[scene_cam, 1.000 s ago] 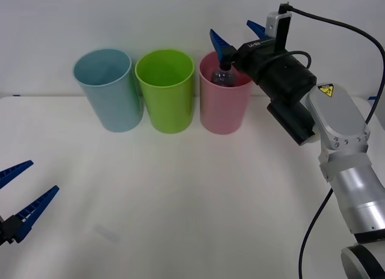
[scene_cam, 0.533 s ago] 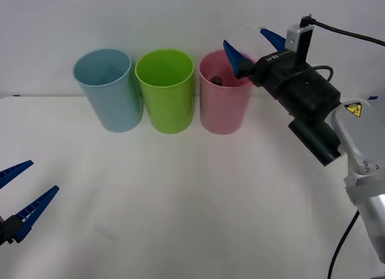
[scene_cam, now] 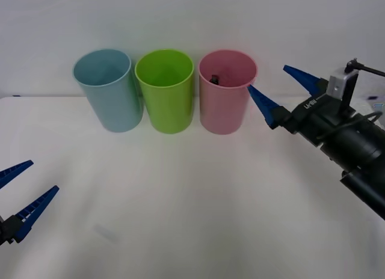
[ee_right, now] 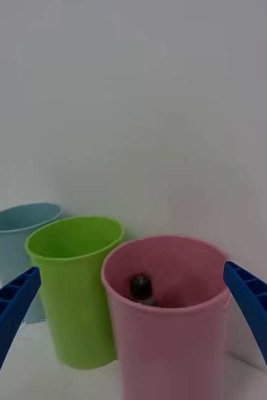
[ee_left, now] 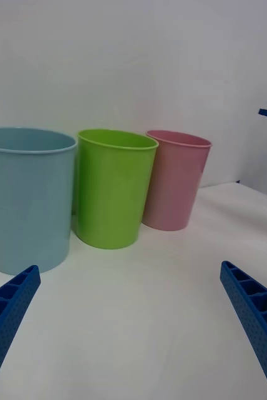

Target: Grasp the object on the table and drop it into the matching bin: aluminum can to the light blue bin, PET bottle to the pink bin.

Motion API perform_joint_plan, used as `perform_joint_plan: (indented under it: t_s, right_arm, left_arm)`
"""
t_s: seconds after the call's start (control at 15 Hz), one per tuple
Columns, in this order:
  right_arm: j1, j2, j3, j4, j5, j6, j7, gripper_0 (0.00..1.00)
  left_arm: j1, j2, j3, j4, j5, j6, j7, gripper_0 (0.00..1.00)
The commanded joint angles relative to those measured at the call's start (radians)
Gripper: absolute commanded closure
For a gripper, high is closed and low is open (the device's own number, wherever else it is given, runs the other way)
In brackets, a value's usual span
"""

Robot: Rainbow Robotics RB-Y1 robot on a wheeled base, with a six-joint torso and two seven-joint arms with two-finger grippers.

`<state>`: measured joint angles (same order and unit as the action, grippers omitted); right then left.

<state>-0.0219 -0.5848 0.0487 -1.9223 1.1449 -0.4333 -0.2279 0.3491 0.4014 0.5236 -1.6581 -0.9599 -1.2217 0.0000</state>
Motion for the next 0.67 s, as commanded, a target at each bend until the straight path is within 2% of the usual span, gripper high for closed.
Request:
perform_joint_plan:
  t_s: [0.07,0.2,0.47,0.67]
  right_arm:
    - [0.122,-0.004,-0.082,-0.050,-0.027,-0.142,0.030,0.00]
    - [0.197,-0.003,-0.145,-0.066,-0.039,-0.251,0.055,0.00]
    - [0.339,-0.003,-0.244,-0.064,-0.067,-0.392,0.194,0.00]
    - [0.433,-0.003,-0.308,-0.014,-0.102,-0.512,0.282,0.00]
  left_arm:
    - [0.000,0.000,0.000,0.000,0.000,0.000,0.000,0.00]
    - [0.000,0.000,0.000,0.000,0.000,0.000,0.000,0.00]
    - [0.000,0.000,0.000,0.000,0.000,0.000,0.000,0.00]
    - [0.000,0.000,0.000,0.000,0.000,0.000,0.000,0.00]
